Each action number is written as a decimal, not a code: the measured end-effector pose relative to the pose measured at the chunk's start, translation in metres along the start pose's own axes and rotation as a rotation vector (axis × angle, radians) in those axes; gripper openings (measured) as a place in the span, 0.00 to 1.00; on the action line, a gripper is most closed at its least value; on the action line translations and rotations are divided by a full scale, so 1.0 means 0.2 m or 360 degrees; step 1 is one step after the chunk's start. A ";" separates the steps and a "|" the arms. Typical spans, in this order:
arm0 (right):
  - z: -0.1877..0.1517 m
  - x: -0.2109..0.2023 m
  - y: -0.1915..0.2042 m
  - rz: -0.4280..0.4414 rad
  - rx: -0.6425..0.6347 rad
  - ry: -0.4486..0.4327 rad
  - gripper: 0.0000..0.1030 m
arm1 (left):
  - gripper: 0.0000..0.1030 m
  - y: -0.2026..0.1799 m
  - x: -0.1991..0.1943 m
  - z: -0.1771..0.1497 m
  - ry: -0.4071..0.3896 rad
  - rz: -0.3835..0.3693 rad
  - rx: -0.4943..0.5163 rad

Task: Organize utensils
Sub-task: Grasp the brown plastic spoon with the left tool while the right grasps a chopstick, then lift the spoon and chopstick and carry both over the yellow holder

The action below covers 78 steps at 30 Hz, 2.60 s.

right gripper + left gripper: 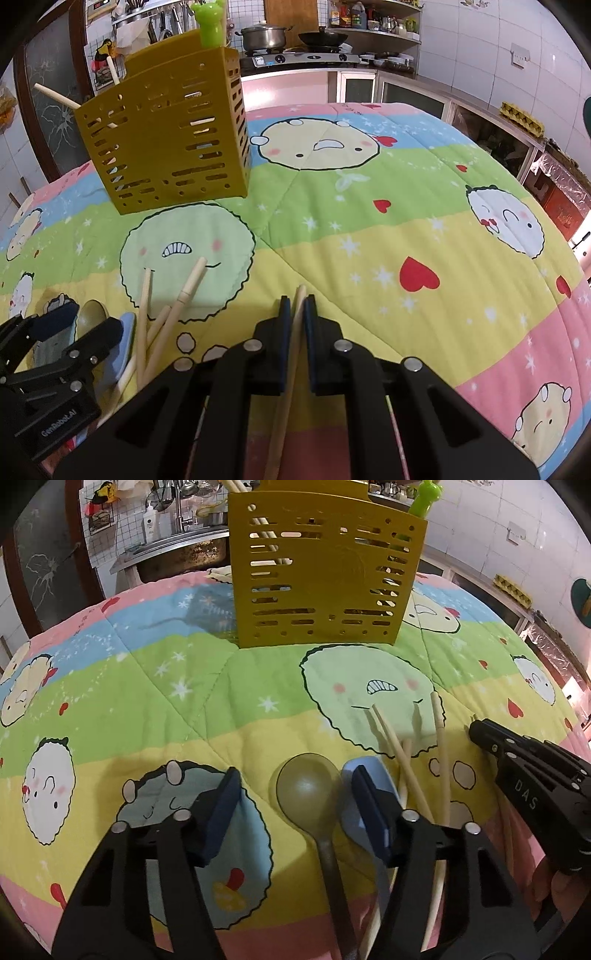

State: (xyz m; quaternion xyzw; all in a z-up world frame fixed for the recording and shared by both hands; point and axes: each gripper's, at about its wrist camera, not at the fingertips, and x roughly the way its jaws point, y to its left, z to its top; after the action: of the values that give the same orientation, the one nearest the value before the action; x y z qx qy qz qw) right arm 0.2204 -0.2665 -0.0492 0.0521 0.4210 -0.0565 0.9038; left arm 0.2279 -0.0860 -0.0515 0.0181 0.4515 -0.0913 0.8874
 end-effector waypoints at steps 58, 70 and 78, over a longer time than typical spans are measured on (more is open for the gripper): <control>0.08 -0.07 -0.03 -0.0050 -0.0056 -0.0128 0.43 | 0.33 0.12 -0.32 0.16 -0.0474 -0.0012 0.0099; 0.14 0.06 0.05 -0.0093 -0.0114 0.0068 0.06 | 0.33 0.15 -0.29 0.20 -0.0465 -0.0021 0.0078; 0.18 -0.19 0.01 0.0035 -0.0017 -0.0216 0.05 | 0.33 0.18 -0.36 0.21 -0.0530 -0.0028 0.0066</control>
State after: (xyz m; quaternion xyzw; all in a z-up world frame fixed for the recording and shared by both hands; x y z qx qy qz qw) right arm 0.2234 -0.2679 0.0041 0.0479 0.3585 -0.0477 0.9311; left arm 0.2261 -0.0457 0.0287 0.0170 0.2964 -0.1100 0.9485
